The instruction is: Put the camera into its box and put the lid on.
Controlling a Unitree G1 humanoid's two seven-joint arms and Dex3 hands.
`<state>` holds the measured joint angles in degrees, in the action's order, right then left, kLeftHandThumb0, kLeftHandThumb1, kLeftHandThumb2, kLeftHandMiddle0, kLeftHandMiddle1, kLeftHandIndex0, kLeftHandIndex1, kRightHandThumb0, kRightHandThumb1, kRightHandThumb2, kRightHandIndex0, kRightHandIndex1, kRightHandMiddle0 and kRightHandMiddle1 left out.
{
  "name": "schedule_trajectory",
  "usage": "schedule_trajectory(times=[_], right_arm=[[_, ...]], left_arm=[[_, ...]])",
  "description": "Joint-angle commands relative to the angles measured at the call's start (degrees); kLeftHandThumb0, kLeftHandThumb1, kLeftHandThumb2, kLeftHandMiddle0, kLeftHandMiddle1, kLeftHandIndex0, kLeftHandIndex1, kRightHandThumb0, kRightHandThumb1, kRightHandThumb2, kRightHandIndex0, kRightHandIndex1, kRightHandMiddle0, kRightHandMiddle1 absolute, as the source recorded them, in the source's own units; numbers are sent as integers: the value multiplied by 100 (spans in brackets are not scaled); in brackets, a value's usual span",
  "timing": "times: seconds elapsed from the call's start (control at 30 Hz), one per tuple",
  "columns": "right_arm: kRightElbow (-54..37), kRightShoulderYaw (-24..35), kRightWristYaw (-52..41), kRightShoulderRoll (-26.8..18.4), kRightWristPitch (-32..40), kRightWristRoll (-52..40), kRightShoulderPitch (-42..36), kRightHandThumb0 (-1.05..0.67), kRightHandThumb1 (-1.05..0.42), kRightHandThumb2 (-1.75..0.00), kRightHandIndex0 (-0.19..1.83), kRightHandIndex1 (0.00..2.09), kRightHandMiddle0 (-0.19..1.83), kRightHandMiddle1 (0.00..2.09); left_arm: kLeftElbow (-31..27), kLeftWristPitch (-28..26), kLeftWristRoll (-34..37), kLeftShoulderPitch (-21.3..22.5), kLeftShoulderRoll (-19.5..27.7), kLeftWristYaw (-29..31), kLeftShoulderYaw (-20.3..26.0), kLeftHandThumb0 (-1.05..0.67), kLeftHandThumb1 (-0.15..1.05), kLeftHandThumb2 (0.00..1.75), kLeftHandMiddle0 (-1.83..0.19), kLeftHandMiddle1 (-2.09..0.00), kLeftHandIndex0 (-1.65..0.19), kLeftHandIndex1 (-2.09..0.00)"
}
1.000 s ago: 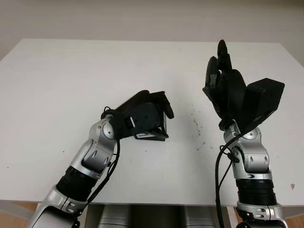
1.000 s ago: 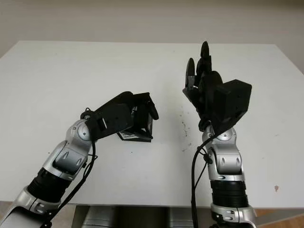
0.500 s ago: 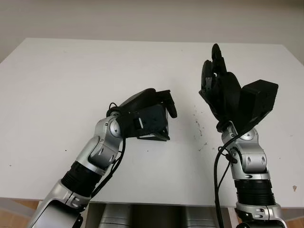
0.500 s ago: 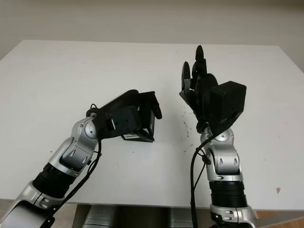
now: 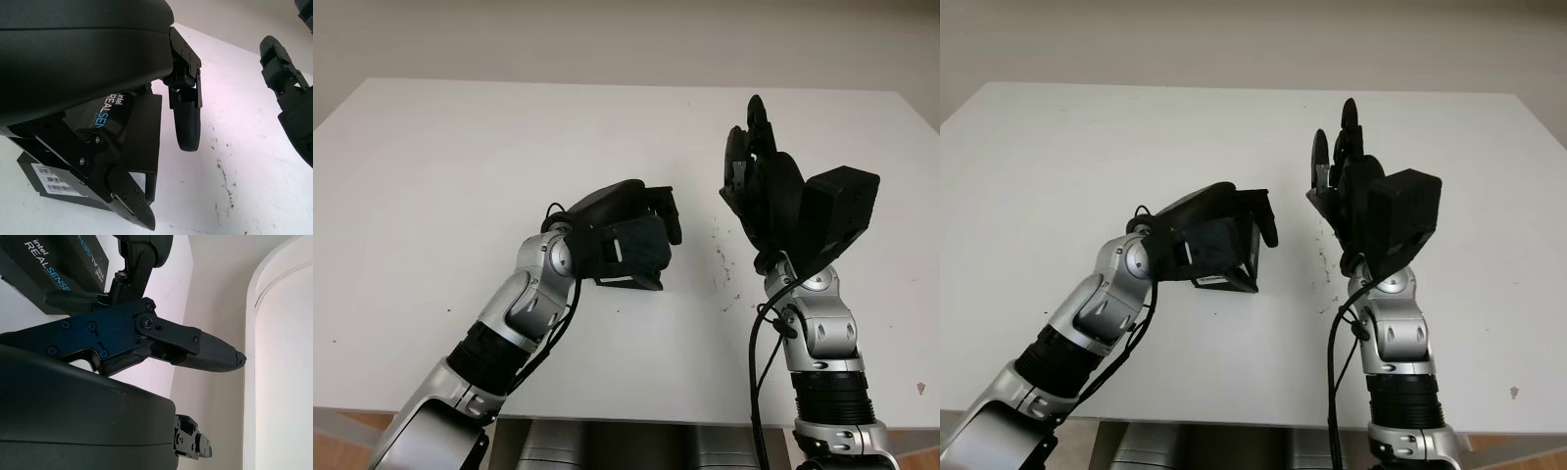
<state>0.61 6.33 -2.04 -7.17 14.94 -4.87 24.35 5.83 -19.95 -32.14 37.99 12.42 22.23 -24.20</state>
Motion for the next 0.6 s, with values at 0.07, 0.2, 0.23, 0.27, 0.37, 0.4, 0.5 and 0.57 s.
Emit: schedule_trajectory(times=[0.07,0.2,0.23,0.27,0.37,0.4,0.5,0.57], right_arm=[[-17,10,27,37,-37,-12,-27,-74,-105,-69,-19,0,-19,0],[-9,-1,45,12,-79,36,-33,-73,-105,-70,-19,0,-19,0],[-9,2,47,3,-62,42,-30,-73,-105,-71,-19,0,-19,0],[-10,7,49,-2,-45,44,-28,-74,-105,-71,-19,0,-19,0],[-37,30,70,-3,-36,42,-26,-74,-105,-70,-19,0,-19,0],[-30,41,79,-2,-46,39,-19,-74,-105,-70,-19,0,-19,0],[-55,88,56,-41,-56,8,-23,-72,-105,-70,-19,0,-19,0],[-75,126,28,-56,-79,-30,-30,-72,-105,-70,-19,0,-19,0]], left_arm=[[-37,-157,-176,227,-138,319,-345,-35,92,6,4,-166,1,-91],[-84,-79,-158,202,-93,574,-420,-59,99,6,10,-38,6,-17],[-132,-87,-121,173,-108,613,-409,-63,100,6,11,-25,7,-12],[-165,-96,-92,153,-120,637,-399,-65,101,6,15,-15,10,-8],[-219,-14,-32,89,-158,627,-415,-68,103,6,17,-7,13,-5],[-217,-2,-8,82,-176,627,-416,-68,103,6,18,-6,14,-4],[-226,8,89,69,-235,682,-434,-71,104,6,19,-1,17,-3],[-236,77,144,50,-244,703,-449,-71,105,8,19,0,19,-2]])
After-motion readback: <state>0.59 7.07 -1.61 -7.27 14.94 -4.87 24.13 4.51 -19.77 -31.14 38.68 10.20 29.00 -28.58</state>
